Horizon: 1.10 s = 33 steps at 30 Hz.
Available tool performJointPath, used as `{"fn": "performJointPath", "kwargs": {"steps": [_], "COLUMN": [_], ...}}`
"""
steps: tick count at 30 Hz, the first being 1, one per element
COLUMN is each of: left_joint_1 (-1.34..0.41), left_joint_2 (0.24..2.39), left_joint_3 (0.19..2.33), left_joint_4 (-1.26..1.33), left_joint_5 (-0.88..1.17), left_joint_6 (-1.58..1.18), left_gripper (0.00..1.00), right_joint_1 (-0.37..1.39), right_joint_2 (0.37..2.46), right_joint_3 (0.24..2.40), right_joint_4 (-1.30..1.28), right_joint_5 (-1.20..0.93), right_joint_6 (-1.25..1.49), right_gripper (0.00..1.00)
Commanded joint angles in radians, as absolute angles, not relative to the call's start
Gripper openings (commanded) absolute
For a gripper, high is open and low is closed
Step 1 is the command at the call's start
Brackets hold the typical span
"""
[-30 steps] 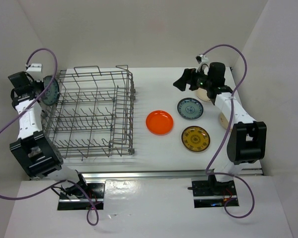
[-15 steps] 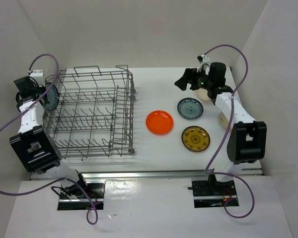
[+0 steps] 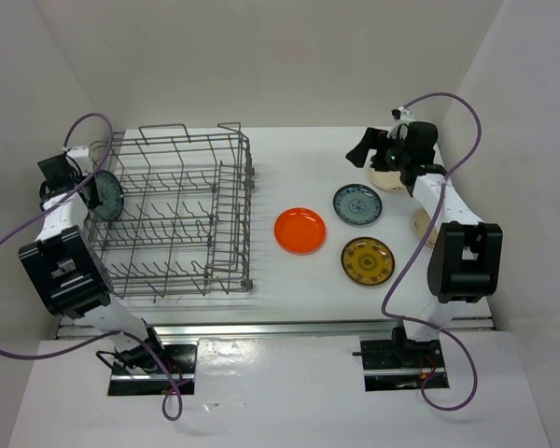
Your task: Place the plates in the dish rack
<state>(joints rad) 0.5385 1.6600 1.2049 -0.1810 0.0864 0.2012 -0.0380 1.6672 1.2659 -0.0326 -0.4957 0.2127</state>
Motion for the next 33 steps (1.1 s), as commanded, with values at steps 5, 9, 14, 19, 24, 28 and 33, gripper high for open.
{"fn": "performJointPath", "kwargs": {"steps": [5,9,14,19,24,28,33], "left_joint_1": [0.541,0.541,0.541,0.541,0.520,0.511,0.511], "left_joint_2": [1.761,1.764,1.697,1.591,1.496,1.467,1.445], "left_joint_3": [1.345,1.336,1.278,1.298,1.392,1.496,1.594], "left_joint_4": [-0.245,-0.250,-0.206,-0.206,-0.254,-0.336,-0.439], "left_joint_5": [0.156,0.132,0.054,0.021,-0.014,0.113,0.415], "left_joint_6": [0.147,0.127,0.118,0.118,0.049,-0.014,-0.106], "left_gripper": [0.02,0.25,0.67,1.00,1.00,1.00,1.00], "right_joint_1": [-0.051,-0.060,-0.060,-0.060,-0.090,-0.126,-0.158], "right_joint_2": [1.667,1.649,1.640,1.608,1.557,1.526,1.506], "right_joint_3": [1.223,1.210,1.192,1.152,1.117,1.051,0.977], "right_joint_4": [-0.061,-0.072,-0.103,-0.135,-0.166,-0.190,-0.174], "right_joint_5": [-0.422,-0.413,-0.382,-0.338,-0.258,-0.230,-0.254], "right_joint_6": [0.222,0.222,0.222,0.232,0.232,0.232,0.232], "right_gripper": [1.00,1.00,1.00,1.00,1.00,1.00,1.00]}}
